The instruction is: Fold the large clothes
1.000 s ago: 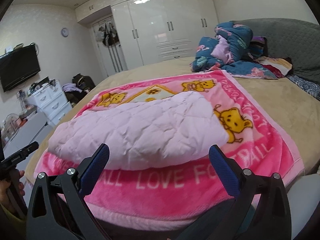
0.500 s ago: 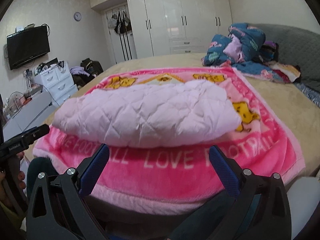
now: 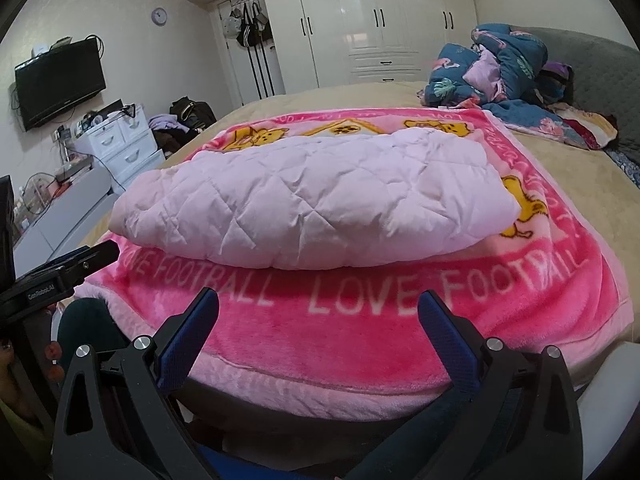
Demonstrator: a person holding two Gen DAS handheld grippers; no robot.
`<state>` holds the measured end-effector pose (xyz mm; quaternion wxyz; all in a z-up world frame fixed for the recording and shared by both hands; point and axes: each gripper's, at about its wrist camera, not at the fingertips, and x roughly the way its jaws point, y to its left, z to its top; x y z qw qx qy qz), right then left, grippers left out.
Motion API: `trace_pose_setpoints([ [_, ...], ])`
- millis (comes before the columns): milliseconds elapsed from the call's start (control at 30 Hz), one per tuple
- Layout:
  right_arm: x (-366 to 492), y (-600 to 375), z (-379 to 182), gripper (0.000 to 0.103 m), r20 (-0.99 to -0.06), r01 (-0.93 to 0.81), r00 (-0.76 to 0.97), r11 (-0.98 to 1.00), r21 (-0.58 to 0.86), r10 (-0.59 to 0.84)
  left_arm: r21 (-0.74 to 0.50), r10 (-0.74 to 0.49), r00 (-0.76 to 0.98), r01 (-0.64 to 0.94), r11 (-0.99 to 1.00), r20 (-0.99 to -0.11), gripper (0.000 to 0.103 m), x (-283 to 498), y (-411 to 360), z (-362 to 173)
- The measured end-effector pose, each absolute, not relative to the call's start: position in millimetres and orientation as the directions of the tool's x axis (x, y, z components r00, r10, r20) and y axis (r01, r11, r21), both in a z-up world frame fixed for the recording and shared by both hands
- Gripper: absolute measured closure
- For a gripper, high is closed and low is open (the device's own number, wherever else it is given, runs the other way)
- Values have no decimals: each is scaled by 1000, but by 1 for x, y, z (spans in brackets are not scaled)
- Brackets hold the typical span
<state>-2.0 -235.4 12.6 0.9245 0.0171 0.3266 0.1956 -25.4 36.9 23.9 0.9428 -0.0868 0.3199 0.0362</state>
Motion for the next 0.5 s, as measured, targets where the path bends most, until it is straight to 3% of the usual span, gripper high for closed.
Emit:
trace_pose_setpoints([
  [500,-2,-235,16,4,-602,-350,710,925,150,366,-147,9,794,-123,982,-607,9,-26,39,24],
])
